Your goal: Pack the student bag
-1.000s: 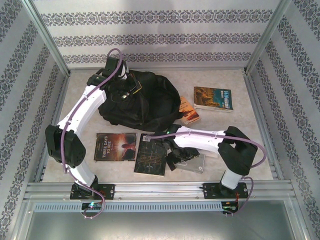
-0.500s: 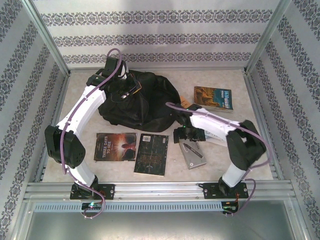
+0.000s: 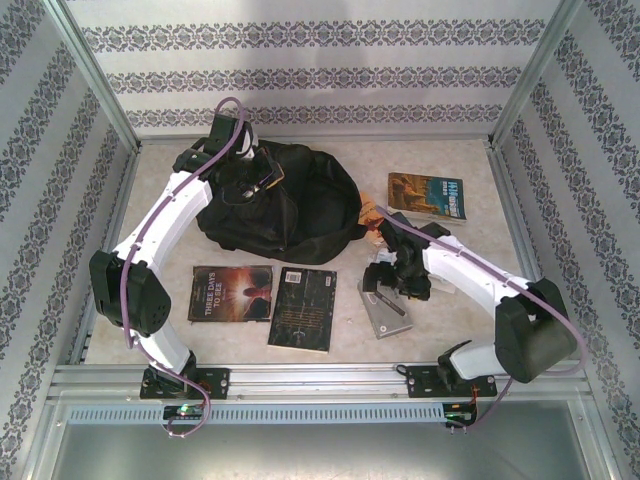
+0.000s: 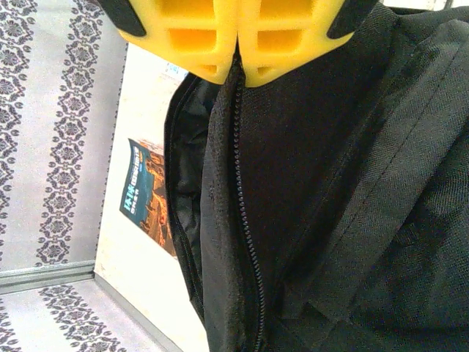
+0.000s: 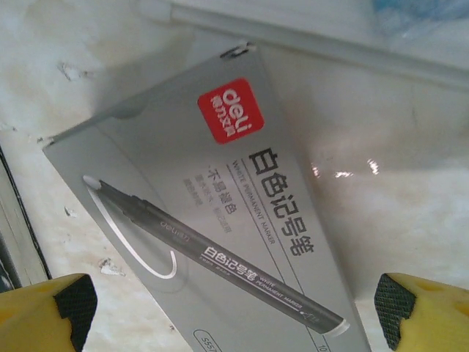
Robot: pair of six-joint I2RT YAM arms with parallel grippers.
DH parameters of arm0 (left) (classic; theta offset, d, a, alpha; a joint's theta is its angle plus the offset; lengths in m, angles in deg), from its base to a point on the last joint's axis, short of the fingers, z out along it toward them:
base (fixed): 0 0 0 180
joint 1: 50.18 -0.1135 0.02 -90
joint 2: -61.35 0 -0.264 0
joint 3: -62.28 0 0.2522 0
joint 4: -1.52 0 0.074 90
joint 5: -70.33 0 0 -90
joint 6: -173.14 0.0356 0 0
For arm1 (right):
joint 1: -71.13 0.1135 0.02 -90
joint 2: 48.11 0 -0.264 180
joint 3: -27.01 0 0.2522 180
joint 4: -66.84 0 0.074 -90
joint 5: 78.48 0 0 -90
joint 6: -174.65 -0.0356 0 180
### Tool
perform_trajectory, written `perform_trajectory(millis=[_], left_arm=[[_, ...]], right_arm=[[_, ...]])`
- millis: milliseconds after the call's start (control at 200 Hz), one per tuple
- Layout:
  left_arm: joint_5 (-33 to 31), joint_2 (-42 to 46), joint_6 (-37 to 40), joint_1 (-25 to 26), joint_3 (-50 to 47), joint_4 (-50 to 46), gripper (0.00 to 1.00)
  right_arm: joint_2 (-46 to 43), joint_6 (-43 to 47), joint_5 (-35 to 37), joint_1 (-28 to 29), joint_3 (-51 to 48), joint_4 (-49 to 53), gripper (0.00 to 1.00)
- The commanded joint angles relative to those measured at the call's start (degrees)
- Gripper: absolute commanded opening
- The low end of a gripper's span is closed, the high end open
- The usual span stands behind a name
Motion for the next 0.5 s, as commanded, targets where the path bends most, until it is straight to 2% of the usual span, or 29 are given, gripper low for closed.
perform_trajectory(millis=[0,110,495], left_arm=[[1.05,1.23,0.62,0.59,-0.87,1.14,0.00],[1.28,1.02,0.63,0.66,-0.86,1.36,0.00],[2.38,0.53,0.63,0.65,-1.23,2.36,0.00]], right_arm=[[-1.31,2.28,-3.62,-0.22,-2.37,-1.54,0.98],[-0.50,3.29,-3.42,0.68,-2.93,-1.94,0.98],[2.40,5.47,6.51,7.66,1.55,1.41,0.98]])
